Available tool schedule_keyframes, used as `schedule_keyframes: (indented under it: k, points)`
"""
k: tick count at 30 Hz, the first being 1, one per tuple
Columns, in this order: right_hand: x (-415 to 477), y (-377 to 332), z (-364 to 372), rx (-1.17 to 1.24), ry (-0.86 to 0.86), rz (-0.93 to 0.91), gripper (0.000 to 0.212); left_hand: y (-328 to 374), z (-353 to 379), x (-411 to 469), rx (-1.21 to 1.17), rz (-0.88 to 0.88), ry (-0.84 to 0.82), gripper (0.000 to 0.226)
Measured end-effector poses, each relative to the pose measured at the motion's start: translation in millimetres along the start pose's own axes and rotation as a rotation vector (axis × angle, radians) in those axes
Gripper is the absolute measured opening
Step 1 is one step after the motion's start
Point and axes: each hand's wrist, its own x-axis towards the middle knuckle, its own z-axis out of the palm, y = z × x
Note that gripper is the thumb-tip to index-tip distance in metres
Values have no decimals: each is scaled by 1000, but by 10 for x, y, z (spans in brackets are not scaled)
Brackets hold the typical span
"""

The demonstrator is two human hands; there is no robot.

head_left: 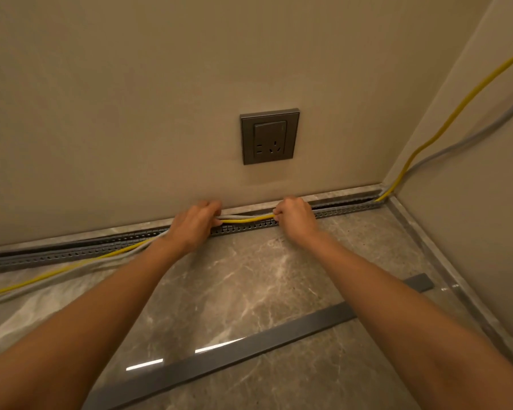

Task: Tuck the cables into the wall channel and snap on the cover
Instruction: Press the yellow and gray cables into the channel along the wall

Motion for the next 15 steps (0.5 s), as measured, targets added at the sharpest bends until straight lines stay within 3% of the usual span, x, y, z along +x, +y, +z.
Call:
schedule_keyframes:
  k: [5,9,12,15]
  points:
    - [-57,59,64,-113,18,-110,23,26,95,36,67,16,151,12]
    - [-133,14,96,-214,17,-159,25,31,120,21,195,123,150,4]
    - [-208,-39,138,-269,4,-174,28,21,160,8,269,146,145,21]
    - [-240,-25,171,-321,-1,-174,31,105,194,12,305,219,181,19]
